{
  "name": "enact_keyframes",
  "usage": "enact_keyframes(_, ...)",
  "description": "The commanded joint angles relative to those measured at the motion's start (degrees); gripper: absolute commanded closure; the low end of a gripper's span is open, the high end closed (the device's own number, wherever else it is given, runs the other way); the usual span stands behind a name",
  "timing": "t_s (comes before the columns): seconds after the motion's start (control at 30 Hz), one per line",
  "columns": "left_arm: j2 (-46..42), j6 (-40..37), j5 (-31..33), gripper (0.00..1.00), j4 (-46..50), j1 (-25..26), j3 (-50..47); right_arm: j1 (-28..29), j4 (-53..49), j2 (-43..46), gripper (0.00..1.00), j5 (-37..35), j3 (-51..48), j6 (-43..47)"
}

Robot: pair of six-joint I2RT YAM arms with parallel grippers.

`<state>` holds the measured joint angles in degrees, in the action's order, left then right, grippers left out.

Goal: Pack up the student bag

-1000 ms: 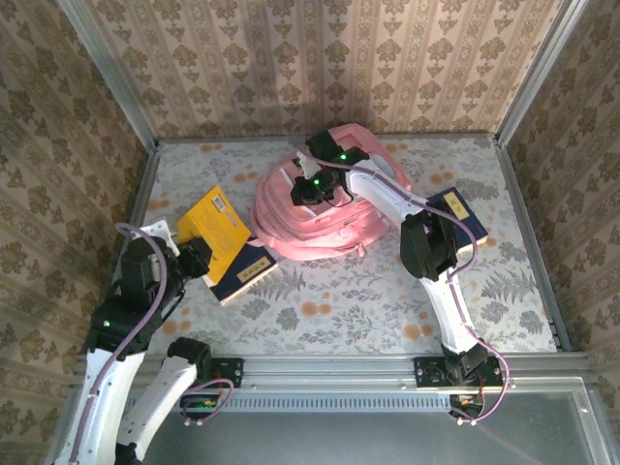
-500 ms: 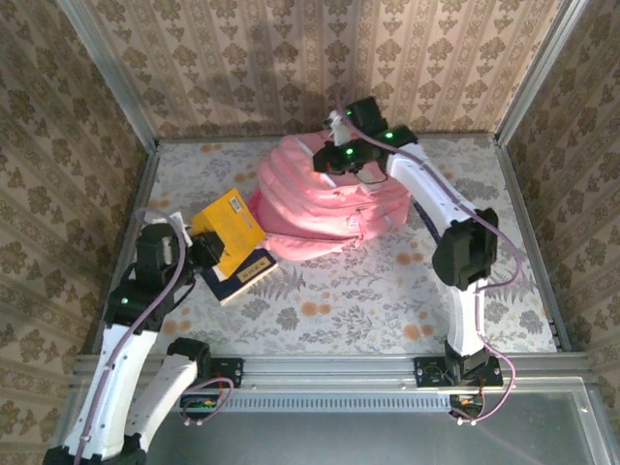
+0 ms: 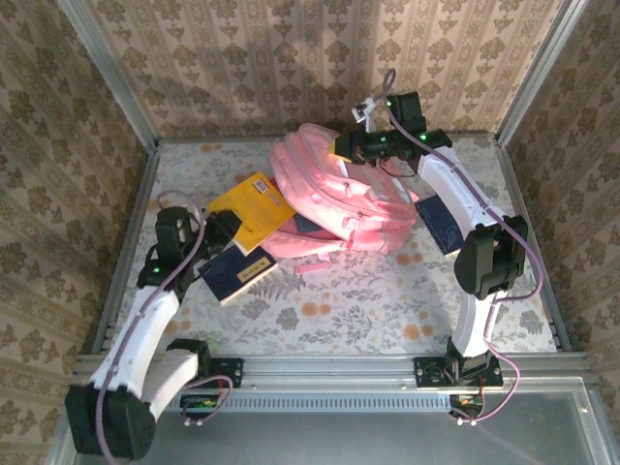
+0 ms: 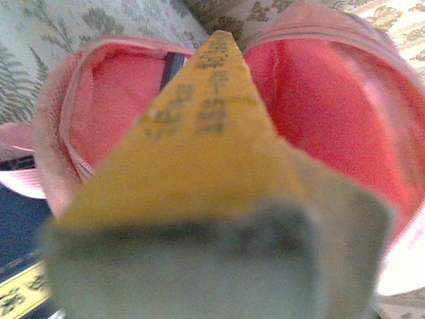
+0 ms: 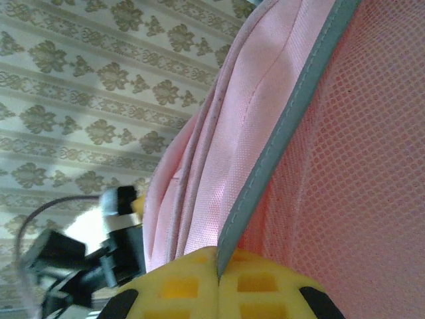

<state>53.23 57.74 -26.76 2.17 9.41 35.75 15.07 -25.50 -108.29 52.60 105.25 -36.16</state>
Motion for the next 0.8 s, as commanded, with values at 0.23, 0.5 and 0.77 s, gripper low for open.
enact_keyframes(0.23, 17.14, 19.38, -14.06, 1.0, -43.65, 2.37, -0.33, -2.1, 10.64, 4.97, 1.0, 12.05, 0.86, -3.48)
enact_keyframes(0.5, 23.78, 20.79, -14.63, 1.0, -47.39, 6.99, 2.87, -3.19, 10.63, 4.71, 1.0, 13.58, 0.92, -3.19)
enact_keyframes(0.77, 36.18, 19.13, -10.42, 1.0, -45.73, 15.95, 11.26, -3.13, 13.26, 4.0, 1.0, 14.41, 0.88, -5.14)
